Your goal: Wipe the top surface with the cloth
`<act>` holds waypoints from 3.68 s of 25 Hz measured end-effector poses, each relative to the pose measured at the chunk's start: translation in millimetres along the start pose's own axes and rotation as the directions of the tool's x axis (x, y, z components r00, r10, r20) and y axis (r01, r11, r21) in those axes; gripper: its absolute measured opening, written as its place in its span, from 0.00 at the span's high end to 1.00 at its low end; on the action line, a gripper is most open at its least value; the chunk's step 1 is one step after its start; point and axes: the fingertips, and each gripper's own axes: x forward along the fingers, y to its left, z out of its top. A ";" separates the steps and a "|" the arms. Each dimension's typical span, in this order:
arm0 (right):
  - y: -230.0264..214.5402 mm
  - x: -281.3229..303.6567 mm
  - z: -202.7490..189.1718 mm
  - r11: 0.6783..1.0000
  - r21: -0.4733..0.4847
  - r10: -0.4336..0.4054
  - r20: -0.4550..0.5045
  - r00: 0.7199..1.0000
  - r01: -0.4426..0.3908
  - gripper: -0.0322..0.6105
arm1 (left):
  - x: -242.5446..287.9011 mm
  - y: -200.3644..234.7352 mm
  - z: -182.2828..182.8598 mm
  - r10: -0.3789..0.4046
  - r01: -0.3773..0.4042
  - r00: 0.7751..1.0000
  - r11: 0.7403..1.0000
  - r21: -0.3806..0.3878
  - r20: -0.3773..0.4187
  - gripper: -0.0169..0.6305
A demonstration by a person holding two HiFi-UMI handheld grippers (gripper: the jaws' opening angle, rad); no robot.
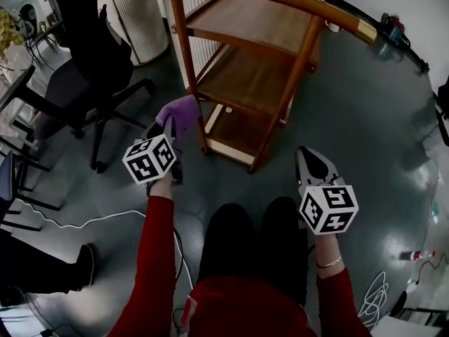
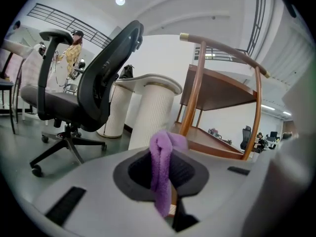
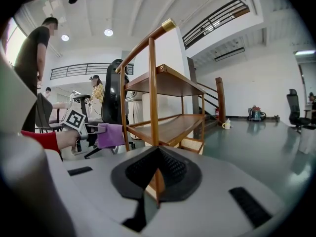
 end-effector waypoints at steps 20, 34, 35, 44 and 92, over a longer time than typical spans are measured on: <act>-53.7 21.9 -77.5 0.996 0.057 0.068 -0.090 0.994 -0.063 0.93 | 0.2 -212.7 -250.3 -0.645 0.698 0.664 0.716 0.003 -0.377 0.89; -33.4 51.2 -112.3 0.993 0.055 0.113 -0.095 0.989 -0.108 0.93 | 70.5 -136.0 -262.7 -0.363 0.445 0.832 0.889 0.113 -0.419 0.89; -30.3 52.4 -111.7 0.992 0.051 0.118 -0.094 0.989 -0.113 0.93 | 74.2 -120.6 -258.0 -0.330 0.408 0.850 0.906 0.115 -0.411 0.89; -6.7 70.8 -102.8 0.988 0.023 0.151 -0.084 0.985 -0.150 0.93 | 75.9 19.5 -210.7 0.051 -0.017 0.942 0.994 0.106 -0.331 0.89; 112.5 74.2 33.2 0.916 -0.204 0.368 0.090 0.925 -0.345 0.93 | -18.2 -100.2 146.9 -0.251 0.139 0.930 0.917 0.375 0.270 0.89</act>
